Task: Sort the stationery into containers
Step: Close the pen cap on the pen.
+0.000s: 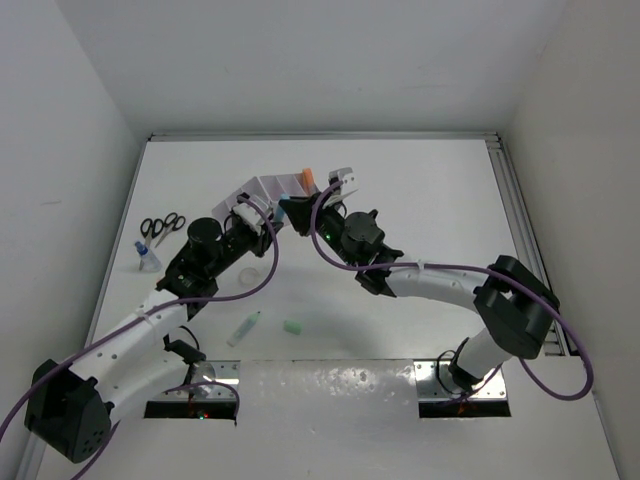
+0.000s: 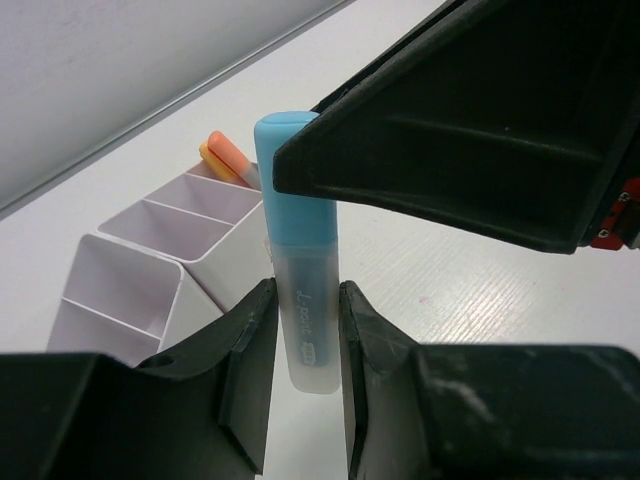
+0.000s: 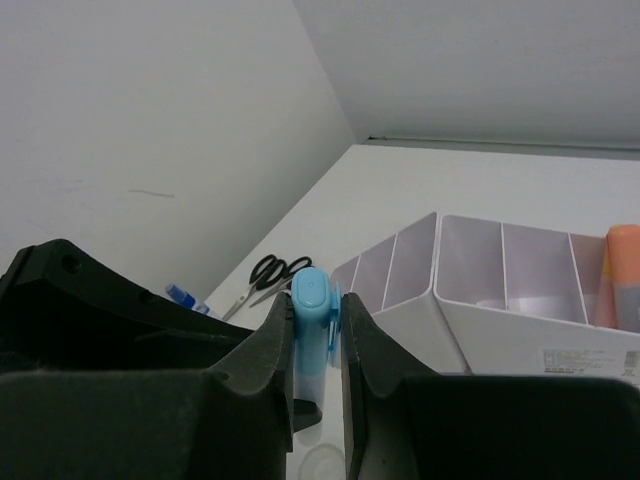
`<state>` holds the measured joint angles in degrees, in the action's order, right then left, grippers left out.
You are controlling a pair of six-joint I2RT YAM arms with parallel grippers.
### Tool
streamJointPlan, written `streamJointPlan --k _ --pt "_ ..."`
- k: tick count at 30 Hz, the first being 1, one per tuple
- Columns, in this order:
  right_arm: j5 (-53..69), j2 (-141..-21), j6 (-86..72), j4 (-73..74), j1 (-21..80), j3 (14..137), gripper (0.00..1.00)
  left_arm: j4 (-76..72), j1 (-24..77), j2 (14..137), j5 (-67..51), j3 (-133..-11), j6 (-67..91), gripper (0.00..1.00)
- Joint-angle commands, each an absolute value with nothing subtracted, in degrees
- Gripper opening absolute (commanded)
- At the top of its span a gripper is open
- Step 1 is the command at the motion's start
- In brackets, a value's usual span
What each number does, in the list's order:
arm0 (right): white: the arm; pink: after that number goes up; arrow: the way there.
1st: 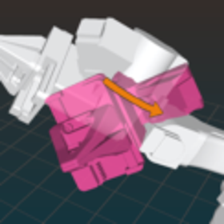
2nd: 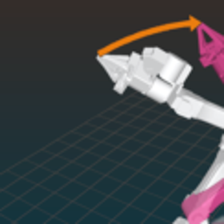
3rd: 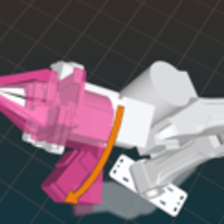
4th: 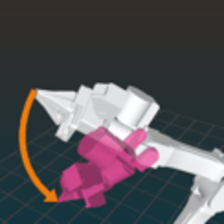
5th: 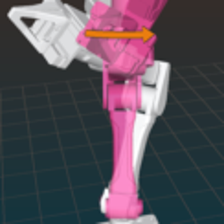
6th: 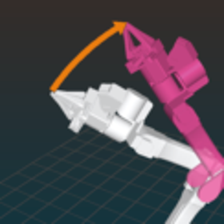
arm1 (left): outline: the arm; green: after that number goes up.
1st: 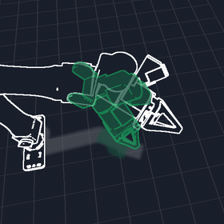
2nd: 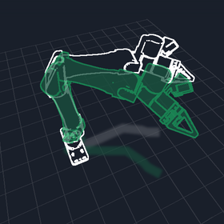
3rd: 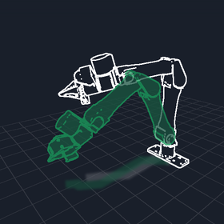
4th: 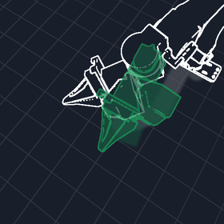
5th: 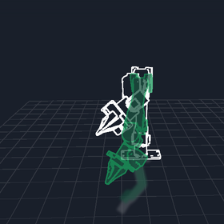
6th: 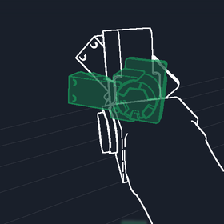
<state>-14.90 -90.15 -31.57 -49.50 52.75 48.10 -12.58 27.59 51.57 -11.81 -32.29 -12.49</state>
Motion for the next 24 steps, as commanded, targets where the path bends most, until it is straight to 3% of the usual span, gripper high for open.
streamJointPlan --k 1,24 --pt "-3.0 -95.4 -30.2 -31.8 57.0 46.3 0.00 -41.9 28.2 49.7 -17.8 -38.6 -11.5 0.00" --pt "8.8 -101.3 -32.3 -33.2 55.3 46.8 0.00 -42.1 28.4 51.0 -13.9 -40.2 -14.5 0.00"
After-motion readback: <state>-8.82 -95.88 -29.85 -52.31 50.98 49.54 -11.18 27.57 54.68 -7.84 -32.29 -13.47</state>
